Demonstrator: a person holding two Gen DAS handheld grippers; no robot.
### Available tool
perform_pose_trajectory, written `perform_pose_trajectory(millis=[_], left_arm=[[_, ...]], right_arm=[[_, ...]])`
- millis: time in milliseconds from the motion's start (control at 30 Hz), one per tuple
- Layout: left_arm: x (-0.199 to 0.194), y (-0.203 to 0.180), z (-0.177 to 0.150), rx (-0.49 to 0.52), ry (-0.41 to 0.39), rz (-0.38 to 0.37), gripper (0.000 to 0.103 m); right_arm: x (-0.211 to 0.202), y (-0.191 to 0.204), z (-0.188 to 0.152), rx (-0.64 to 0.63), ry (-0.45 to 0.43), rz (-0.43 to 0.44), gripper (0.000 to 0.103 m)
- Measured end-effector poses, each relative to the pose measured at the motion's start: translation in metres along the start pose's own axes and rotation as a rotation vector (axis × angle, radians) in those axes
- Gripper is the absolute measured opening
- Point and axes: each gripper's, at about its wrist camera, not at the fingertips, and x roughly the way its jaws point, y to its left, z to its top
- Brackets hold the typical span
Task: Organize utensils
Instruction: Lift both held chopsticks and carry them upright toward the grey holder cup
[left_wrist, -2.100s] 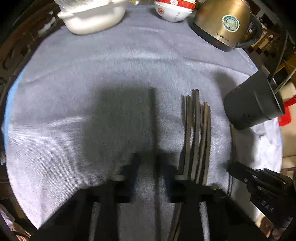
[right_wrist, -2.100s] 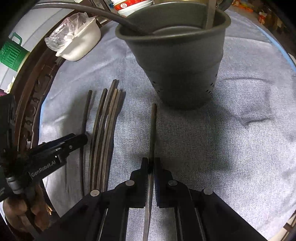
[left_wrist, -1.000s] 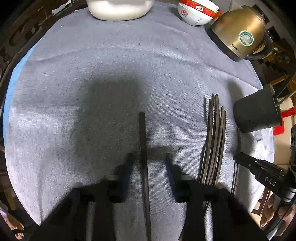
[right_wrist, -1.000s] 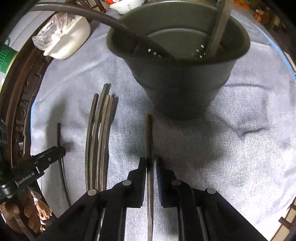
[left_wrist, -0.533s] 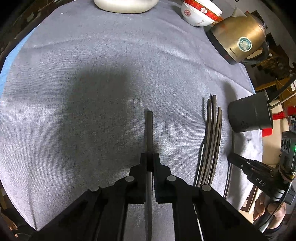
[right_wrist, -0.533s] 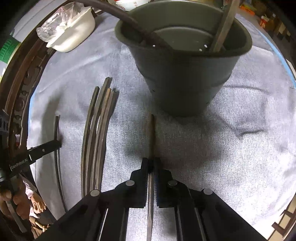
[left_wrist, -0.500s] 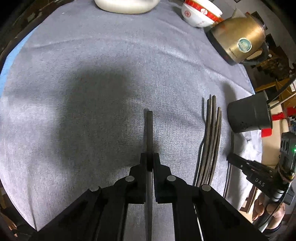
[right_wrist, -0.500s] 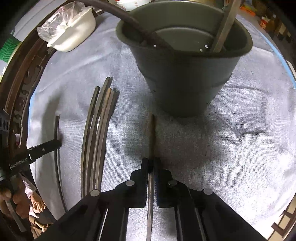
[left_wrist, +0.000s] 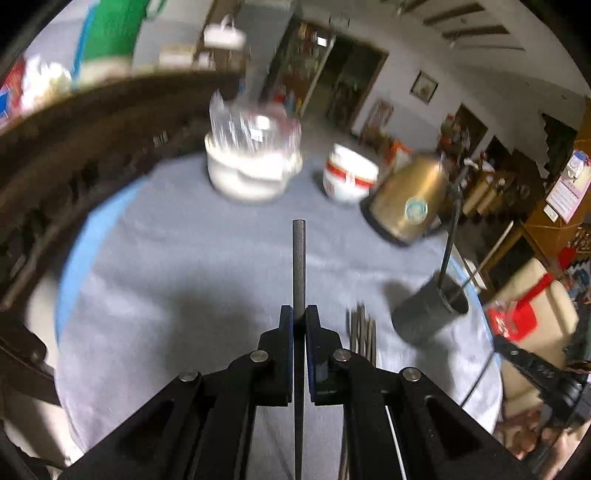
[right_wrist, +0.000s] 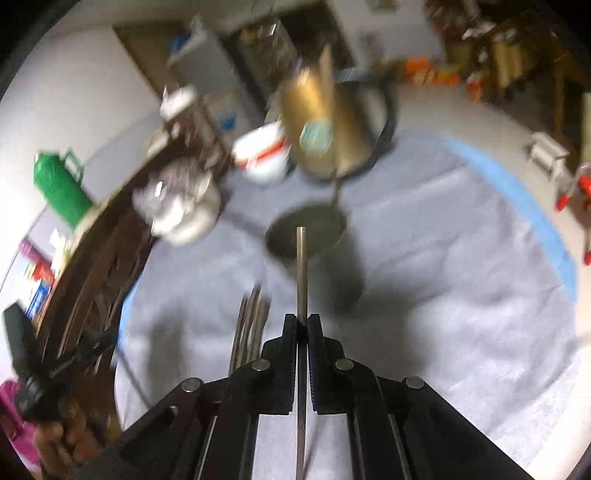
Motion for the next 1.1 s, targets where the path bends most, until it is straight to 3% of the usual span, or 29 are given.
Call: perform_pose_trajectory(millis=[133, 300, 533, 1100], left_arm=[[-0.013, -0.002, 0.003, 0.018, -0.121, 0.021, 0.006], [-0.026, -0.006, -0.001, 0.067, -0.242, 0.054, 0.006], [-0.045, -0.006, -0.018, 0.124, -0.324, 0.073, 0.006], [-0.106, 0.012, -0.056, 0.088, -0.324, 0.013, 0.007]], right_arm=[[-0.019, 0.001, 0.001, -0.009, -0.169, -0.043, 0.006], [-0.029, 0.010, -0.003, -0.070, -0.290, -0.113, 0.006], [-0.050, 0.030, -0.020, -0.185, -0.314, -0.112, 0.006], [-0.093, 0.040, -0.065, -0.210, -0.306, -0.094, 0.006]])
